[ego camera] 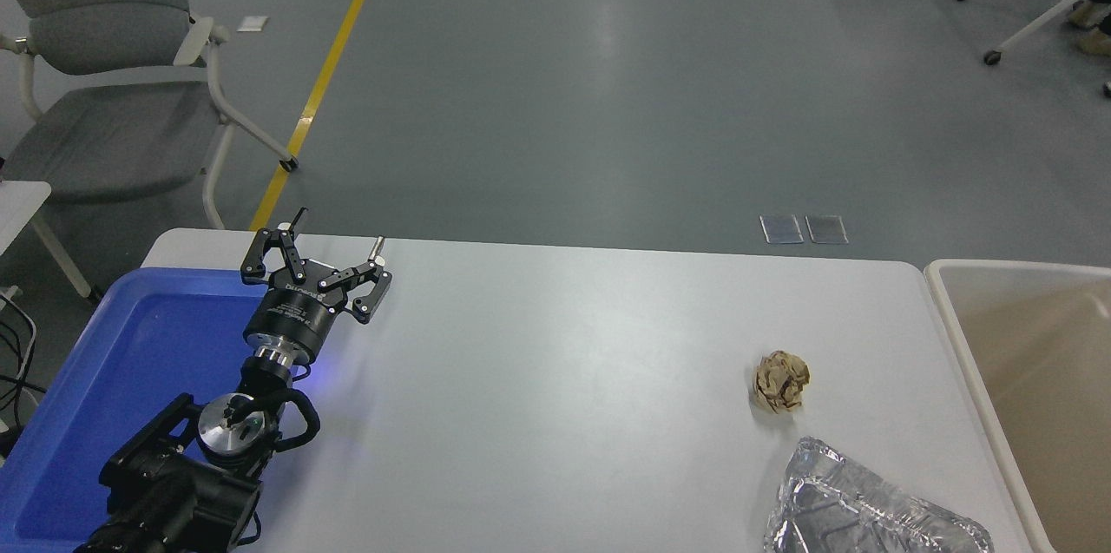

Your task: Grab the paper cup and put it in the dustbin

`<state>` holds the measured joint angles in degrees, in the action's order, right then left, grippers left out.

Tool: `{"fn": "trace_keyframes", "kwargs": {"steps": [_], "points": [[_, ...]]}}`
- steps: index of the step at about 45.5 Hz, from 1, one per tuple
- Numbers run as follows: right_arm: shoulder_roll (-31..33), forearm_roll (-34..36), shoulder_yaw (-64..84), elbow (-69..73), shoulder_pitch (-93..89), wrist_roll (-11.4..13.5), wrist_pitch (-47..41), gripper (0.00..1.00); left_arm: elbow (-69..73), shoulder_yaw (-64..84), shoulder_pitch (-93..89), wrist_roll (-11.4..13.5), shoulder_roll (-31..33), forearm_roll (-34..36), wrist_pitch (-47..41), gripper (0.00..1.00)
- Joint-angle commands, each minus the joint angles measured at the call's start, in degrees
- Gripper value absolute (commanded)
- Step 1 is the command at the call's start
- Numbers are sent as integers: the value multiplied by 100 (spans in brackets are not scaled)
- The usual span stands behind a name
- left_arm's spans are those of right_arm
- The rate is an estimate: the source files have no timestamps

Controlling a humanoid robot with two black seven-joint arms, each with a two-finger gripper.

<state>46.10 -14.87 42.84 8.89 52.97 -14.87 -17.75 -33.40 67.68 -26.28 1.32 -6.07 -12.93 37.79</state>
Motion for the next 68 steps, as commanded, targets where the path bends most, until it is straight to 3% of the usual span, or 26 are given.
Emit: {"fn": "trace_keyframes", "kwargs": {"steps": [1, 6, 21, 33, 34, 36, 38, 41, 53, 62, 68], "points": [[-716, 54, -1181, -1091, -1420, 511, 43, 0, 0, 0, 0, 0, 0, 1, 0, 99], [-918, 36, -1357, -1100, -1632, 634, 245, 0, 0, 0, 0, 0, 0, 1, 0, 99], [-1648, 1, -1946, -1091, -2317, 652, 746, 0, 0, 0, 0, 0, 0, 1, 0, 99], [-1718, 71, -1964, -1091, -2423, 652, 843, 0, 0, 0, 0, 0, 0, 1, 0, 99], [-1718, 72, -1973, -1100, -2423, 652, 852, 3, 0, 0, 0, 0, 0, 1, 0, 99], [-1701, 89, -2008, -1100, -2405, 643, 895, 22, 0, 0, 0, 0, 0, 1, 0, 99], [-1683, 107, -2043, -1100, -2370, 643, 1009, 50, 0, 0, 0, 0, 0, 1, 0, 99], [-1674, 115, -2096, -1091, -2335, 643, 1273, 100, 0, 0, 0, 0, 0, 1, 0, 99], [-1482, 107, -2412, -327, -2212, 643, 1397, 100, 0, 0, 0, 0, 0, 1, 0, 99], [-603, 107, -2474, 718, -1606, 643, 1388, 100, 0, 0, 0, 0, 0, 1, 0, 99], [530, 1, -2386, 2027, -921, 643, 1379, 100, 0, 0, 0, 0, 0, 1, 0, 99]]}}
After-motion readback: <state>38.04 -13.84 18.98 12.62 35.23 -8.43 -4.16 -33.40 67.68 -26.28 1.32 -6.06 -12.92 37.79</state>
